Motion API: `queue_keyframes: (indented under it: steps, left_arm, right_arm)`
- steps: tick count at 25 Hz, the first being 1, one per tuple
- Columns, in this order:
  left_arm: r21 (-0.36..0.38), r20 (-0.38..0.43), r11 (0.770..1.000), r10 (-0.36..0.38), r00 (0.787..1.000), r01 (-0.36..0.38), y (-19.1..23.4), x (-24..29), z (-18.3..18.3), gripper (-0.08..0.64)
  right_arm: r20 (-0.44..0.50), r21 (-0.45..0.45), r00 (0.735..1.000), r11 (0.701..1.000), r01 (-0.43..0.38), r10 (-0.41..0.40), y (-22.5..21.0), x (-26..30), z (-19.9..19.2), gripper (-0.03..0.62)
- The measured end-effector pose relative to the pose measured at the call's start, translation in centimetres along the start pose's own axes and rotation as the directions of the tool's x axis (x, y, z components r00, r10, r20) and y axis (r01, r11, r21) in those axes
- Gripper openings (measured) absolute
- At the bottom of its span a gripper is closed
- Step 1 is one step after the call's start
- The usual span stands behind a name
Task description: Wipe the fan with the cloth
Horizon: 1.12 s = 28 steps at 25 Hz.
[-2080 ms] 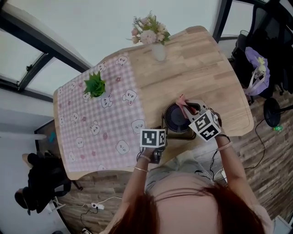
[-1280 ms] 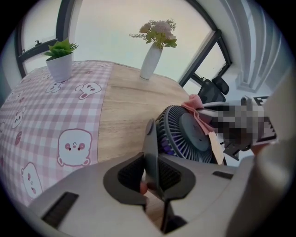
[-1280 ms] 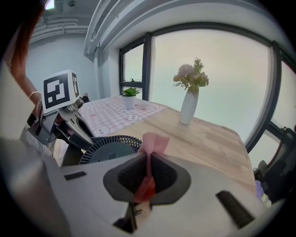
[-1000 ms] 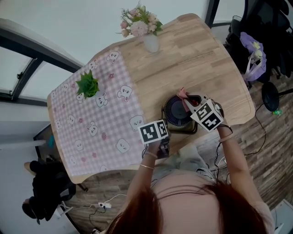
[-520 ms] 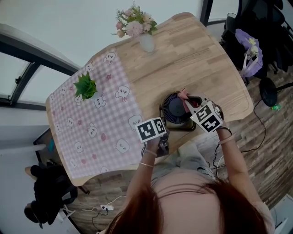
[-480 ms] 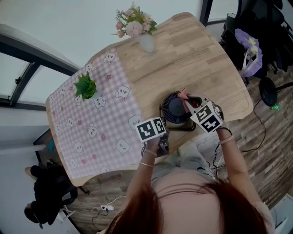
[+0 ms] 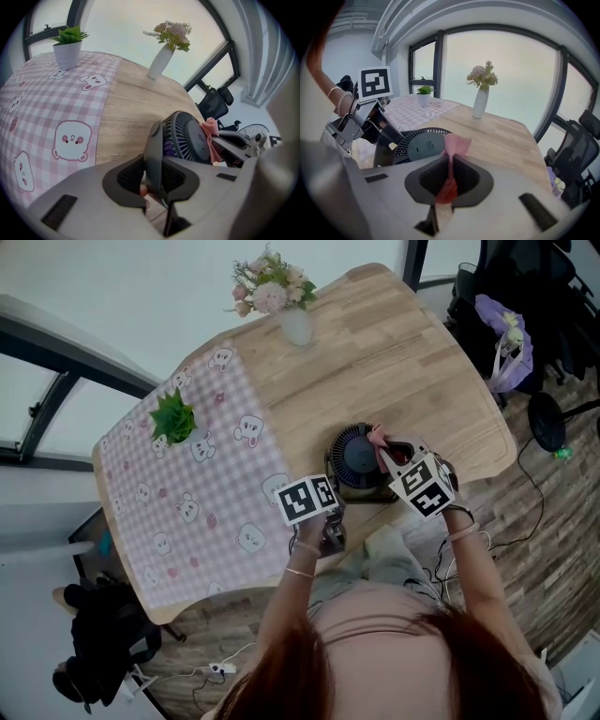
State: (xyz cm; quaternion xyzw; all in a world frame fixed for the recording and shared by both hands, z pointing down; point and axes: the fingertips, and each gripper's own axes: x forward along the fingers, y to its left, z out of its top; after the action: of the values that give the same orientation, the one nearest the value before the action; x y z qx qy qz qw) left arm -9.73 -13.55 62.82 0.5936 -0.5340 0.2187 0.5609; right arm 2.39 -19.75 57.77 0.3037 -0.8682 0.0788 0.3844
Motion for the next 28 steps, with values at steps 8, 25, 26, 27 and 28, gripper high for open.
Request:
queue_keyframes:
  steps: [8,25,26,27,28]
  left_arm:
    - [0.015,-0.021,1.000,-0.011,1.000,0.011,-0.1,0.0,-0.1,0.077]
    - [0.043,-0.036,0.999,-0.014,0.999,0.015,-0.1,0.2,-0.2,0.077]
    - [0.044,-0.035,0.999,-0.013,0.999,0.014,-0.1,0.1,-0.2,0.077]
    - [0.045,-0.035,0.999,-0.012,0.999,0.014,-0.1,0.1,-0.2,0.077]
    - [0.046,-0.037,0.999,-0.012,0.999,0.014,-0.1,0.1,-0.2,0.077]
  right_arm:
    - [-0.024,-0.020,1.000,1.000,0.010,-0.011,1.1,-0.8,-0.7,0.023]
    - [-0.057,-0.142,0.998,0.990,-0.006,-0.002,4.1,-1.6,-1.3,0.023]
    - [-0.057,-0.146,0.998,0.989,-0.013,0.004,4.3,-1.7,-1.3,0.023]
    - [-0.057,-0.150,0.998,0.988,-0.021,0.012,4.5,-1.8,-1.3,0.023]
    - [-0.057,-0.154,0.998,0.988,-0.030,0.021,4.8,-1.8,-1.3,0.023]
